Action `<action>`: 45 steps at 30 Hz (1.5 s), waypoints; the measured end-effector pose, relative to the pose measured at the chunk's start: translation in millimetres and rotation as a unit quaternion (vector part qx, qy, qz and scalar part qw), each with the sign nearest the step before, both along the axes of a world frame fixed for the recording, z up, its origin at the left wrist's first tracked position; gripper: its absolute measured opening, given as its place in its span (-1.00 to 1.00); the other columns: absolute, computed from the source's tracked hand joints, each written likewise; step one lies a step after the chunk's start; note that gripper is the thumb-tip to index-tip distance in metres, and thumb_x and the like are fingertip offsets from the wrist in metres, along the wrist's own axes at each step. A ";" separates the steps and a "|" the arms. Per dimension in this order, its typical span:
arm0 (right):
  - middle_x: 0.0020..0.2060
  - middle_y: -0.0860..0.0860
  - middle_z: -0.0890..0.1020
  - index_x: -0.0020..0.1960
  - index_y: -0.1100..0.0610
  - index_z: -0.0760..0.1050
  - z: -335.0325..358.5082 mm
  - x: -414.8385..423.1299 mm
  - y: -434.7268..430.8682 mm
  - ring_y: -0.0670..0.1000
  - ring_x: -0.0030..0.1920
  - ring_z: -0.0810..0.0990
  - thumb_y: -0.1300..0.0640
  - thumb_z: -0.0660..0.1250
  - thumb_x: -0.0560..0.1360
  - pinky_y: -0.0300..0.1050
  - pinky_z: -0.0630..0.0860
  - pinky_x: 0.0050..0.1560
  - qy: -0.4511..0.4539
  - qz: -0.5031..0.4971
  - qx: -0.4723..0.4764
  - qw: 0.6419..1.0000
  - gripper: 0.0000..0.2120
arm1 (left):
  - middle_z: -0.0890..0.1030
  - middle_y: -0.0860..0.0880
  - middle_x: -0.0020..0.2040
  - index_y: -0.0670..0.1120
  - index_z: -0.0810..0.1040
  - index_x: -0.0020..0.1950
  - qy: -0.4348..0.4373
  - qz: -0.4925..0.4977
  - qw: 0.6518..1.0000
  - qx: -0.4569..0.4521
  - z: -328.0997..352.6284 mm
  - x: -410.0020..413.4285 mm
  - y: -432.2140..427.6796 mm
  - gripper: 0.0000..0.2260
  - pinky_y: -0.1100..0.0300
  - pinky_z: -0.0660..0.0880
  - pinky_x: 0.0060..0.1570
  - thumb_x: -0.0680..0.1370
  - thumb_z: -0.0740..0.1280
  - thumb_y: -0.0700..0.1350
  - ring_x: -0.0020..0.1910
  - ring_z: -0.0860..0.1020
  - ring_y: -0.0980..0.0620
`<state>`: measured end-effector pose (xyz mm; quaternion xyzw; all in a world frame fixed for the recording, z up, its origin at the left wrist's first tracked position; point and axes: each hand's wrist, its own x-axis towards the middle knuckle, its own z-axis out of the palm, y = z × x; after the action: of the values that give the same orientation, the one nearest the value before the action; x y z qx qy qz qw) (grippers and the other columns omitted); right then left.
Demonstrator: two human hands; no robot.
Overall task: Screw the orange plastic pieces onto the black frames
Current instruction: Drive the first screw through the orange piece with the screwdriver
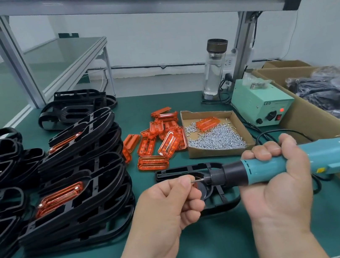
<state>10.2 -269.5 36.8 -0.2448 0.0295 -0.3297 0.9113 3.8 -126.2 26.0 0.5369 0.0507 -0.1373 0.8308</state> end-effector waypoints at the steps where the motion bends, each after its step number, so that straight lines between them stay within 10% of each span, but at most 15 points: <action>1: -0.43 -0.13 0.41 -0.09 0.01 0.37 0.2 -0.4 0.5 -0.14 -0.43 0.42 0.15 0.21 0.56 -0.26 0.49 -0.23 -0.001 -0.002 -0.003 1.000 -0.93 | 0.60 -0.10 -0.36 -0.11 0.67 -0.32 -0.007 0.004 1.000 0.015 -0.3 -0.2 -0.3 -0.76 0.31 0.47 -0.50 0.52 0.31 -0.17 -0.45 0.54 0.08; 33: -0.44 -0.14 0.40 -0.38 0.00 0.51 6.9 0.6 -5.8 -0.14 -0.45 0.41 0.13 0.21 0.58 -0.24 0.46 -0.23 0.024 -0.003 0.039 0.999 -0.63 | 0.68 -0.03 -0.28 0.02 0.66 -0.03 -0.117 0.001 0.985 0.124 -7.2 7.2 4.6 -0.86 0.37 0.48 -0.36 0.46 0.43 -0.17 -0.34 0.61 0.13; 35: -0.43 -0.14 0.40 -0.34 0.00 0.48 8.1 5.1 -10.6 -0.13 -0.44 0.41 0.14 0.21 0.59 -0.24 0.46 -0.23 0.025 -0.012 0.022 0.999 -0.68 | 0.68 0.11 -0.22 0.08 0.60 0.08 -0.163 0.027 0.956 0.241 -12.2 12.8 11.5 -0.79 0.44 0.46 -0.32 0.48 0.41 -0.15 -0.29 0.61 0.22; 39: -0.42 -0.11 0.41 -0.16 0.01 0.36 8.1 19.7 -19.4 -0.10 -0.43 0.41 0.18 0.24 0.57 -0.23 0.42 -0.23 0.041 -0.026 -0.031 0.998 -0.84 | 0.55 0.16 -0.06 0.13 0.61 0.10 -0.279 0.015 0.794 0.541 -14.4 23.4 17.6 -0.82 0.39 0.40 -0.05 0.54 0.32 -0.06 -0.06 0.50 0.21; 45: -0.43 -0.07 0.43 -0.17 0.03 0.41 7.7 36.5 -16.7 -0.06 -0.44 0.42 0.23 0.26 0.53 -0.23 0.44 -0.31 0.039 -0.011 -0.114 0.993 -0.85 | 0.43 0.04 -0.18 0.02 0.51 -0.22 -0.288 -0.081 0.682 0.667 -15.0 41.7 10.3 -0.82 0.18 0.30 -0.20 0.56 0.23 -0.04 -0.10 0.39 0.01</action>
<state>46.6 -286.2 44.5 -0.3589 0.0297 -0.3315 0.8721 45.5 -115.9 11.0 0.9642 -0.1568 0.0275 0.2120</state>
